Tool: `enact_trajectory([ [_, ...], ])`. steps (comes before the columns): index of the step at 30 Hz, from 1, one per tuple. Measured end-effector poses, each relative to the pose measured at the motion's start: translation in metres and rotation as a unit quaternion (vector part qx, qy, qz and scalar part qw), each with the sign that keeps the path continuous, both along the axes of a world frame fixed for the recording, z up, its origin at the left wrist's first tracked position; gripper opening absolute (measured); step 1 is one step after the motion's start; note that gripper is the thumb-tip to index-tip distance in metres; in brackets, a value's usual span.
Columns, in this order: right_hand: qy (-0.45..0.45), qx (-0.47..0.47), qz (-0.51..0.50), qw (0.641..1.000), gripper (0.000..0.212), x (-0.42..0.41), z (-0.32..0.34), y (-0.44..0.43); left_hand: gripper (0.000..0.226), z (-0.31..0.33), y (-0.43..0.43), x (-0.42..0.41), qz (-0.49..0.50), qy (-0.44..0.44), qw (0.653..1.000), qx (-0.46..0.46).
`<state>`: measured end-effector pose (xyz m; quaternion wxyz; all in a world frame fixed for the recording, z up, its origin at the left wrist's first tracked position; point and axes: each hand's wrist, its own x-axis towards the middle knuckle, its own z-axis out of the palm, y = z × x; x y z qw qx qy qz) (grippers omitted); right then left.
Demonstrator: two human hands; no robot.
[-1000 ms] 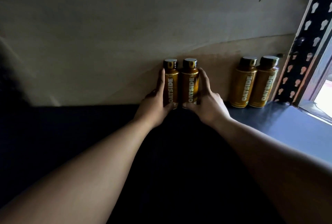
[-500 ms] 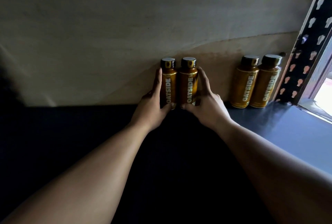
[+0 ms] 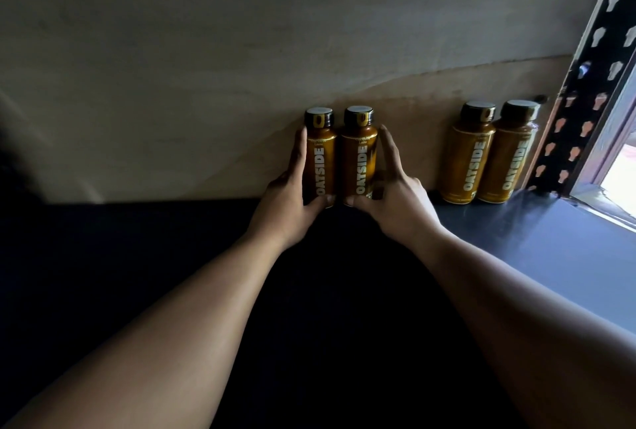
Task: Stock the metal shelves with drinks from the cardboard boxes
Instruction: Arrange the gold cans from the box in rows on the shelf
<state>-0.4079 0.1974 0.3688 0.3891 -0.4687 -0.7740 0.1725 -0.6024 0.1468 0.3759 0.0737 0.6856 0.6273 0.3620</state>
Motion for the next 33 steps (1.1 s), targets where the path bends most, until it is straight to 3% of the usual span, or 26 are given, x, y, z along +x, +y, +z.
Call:
enact_trajectory([
  [15,-0.013,-0.013,0.002,1.0,0.114,-0.001,0.003,-0.001,0.108,0.0,-0.002,0.002,0.009,-0.004,1.0,0.007],
  [25,0.036,-0.118,-0.031,0.992,0.128,0.012,0.013,-0.029,0.138,0.006,-0.023,0.005,0.03,-0.03,0.999,-0.032],
  [30,-0.004,-0.137,-0.043,0.99,0.103,0.031,0.013,-0.067,0.124,0.007,-0.067,0.003,0.049,-0.054,0.992,-0.102],
  [33,-0.052,-0.144,-0.031,0.988,0.079,0.038,0.014,-0.107,0.094,0.008,-0.111,0.008,0.009,-0.035,0.991,-0.128],
])
